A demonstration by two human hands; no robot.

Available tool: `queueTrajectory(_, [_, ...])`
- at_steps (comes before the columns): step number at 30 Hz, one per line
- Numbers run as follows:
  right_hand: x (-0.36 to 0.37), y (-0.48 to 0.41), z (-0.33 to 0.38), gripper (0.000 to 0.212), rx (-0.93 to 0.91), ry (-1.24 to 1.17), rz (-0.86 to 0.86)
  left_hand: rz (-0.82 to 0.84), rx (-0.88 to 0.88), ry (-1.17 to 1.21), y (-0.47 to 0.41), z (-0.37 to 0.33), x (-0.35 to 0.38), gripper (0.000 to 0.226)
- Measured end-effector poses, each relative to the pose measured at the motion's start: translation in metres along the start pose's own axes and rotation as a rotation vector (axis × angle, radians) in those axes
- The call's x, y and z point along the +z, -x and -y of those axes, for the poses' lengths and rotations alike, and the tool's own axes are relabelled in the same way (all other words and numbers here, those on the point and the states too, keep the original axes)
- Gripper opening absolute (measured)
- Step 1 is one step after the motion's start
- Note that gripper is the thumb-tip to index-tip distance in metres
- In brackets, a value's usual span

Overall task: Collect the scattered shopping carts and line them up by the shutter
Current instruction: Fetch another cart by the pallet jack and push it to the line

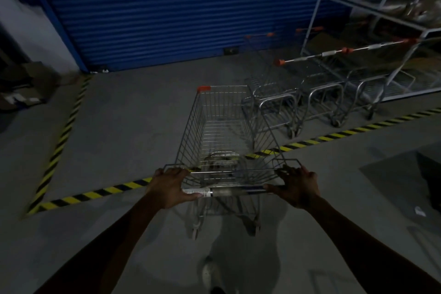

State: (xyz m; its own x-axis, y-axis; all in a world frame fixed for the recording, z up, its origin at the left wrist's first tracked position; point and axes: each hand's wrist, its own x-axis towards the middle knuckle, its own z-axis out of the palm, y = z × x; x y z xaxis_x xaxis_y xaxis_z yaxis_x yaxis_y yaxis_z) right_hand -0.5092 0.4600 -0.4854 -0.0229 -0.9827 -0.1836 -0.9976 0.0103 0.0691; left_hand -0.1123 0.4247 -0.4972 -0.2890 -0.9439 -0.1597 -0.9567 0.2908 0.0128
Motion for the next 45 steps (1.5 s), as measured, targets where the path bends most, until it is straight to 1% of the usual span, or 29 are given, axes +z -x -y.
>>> queueTrajectory(3, [-0.012, -0.055, -0.015, 0.132, 0.007, -0.025, 0.004, -0.014, 0.0, 0.018, -0.05, -0.002, -0.011, 0.11])
queueTrajectory(5, [-0.018, -0.089, -0.023, 0.125, -0.006, -0.033, -0.014, -0.017, -0.005, 0.017, -0.082, -0.003, -0.019, 0.099])
queueTrajectory(7, [-0.022, -0.124, -0.031, 0.116, -0.02, -0.023, -0.038, -0.016, -0.015, 0.013, -0.113, -0.002, -0.025, 0.097])
queueTrajectory(10, [-0.024, -0.172, -0.044, 0.106, -0.023, -0.009, -0.087, 0.003, -0.032, 0.023, -0.155, 0.001, -0.031, 0.102])
queueTrajectory(13, [-0.027, -0.213, -0.051, 0.104, -0.038, -0.032, -0.115, 0.018, -0.041, 0.003, -0.194, 0.005, -0.035, 0.107])
queueTrajectory(18, [-0.035, -0.281, -0.061, 0.102, -0.058, -0.029, -0.107, 0.035, -0.068, 0.024, -0.252, 0.011, -0.046, 0.106])
queueTrajectory(21, [-0.047, -0.32, -0.066, 0.092, -0.102, 0.015, -0.082, 0.007, -0.071, 0.022, -0.285, 0.015, -0.05, 0.111])
queueTrajectory(22, [-0.051, -0.335, -0.068, 0.094, -0.115, 0.024, -0.086, -0.004, -0.07, 0.026, -0.297, 0.016, -0.052, 0.115])
queueTrajectory(24, [-0.056, -0.366, -0.075, 0.107, -0.174, 0.062, -0.082, -0.01, -0.072, 0.034, -0.322, 0.017, -0.053, 0.123])
queueTrajectory(25, [-0.056, -0.382, -0.08, 0.108, -0.197, 0.062, -0.077, -0.012, -0.079, 0.041, -0.333, 0.016, -0.053, 0.126])
queueTrajectory(27, [-0.058, -0.414, -0.09, 0.098, -0.231, 0.02, -0.116, -0.039, -0.092, 0.061, -0.355, 0.015, -0.054, 0.13])
queueTrajectory(31, [-0.065, -0.469, -0.106, 0.096, -0.332, 0.01, -0.101, -0.101, -0.116, 0.092, -0.393, 0.013, -0.056, 0.121])
queueTrajectory(33, [-0.067, -0.493, -0.112, 0.091, -0.371, 0.02, -0.111, -0.087, -0.143, 0.081, -0.412, 0.012, -0.058, 0.116])
queueTrajectory(36, [-0.074, -0.524, -0.115, 0.099, -0.414, -0.01, -0.098, -0.015, -0.19, 0.096, -0.438, 0.016, -0.063, 0.116])
queueTrajectory(39, [-0.085, -0.552, -0.115, 0.116, -0.407, -0.082, 0.005, -0.001, -0.209, 0.078, -0.462, 0.023, -0.067, 0.118])
queueTrajectory(41, [-0.085, -0.57, -0.114, 0.116, -0.443, -0.033, -0.051, -0.029, -0.219, 0.07, -0.474, 0.024, -0.073, 0.118])
queueTrajectory(43, [-0.086, -0.587, -0.112, 0.114, -0.463, 0.023, -0.058, -0.037, -0.228, 0.078, -0.487, 0.026, -0.081, 0.119])
queueTrajectory(45, [-0.088, -0.605, -0.112, 0.115, -0.483, 0.025, -0.071, -0.045, -0.223, 0.086, -0.501, 0.031, -0.088, 0.123])
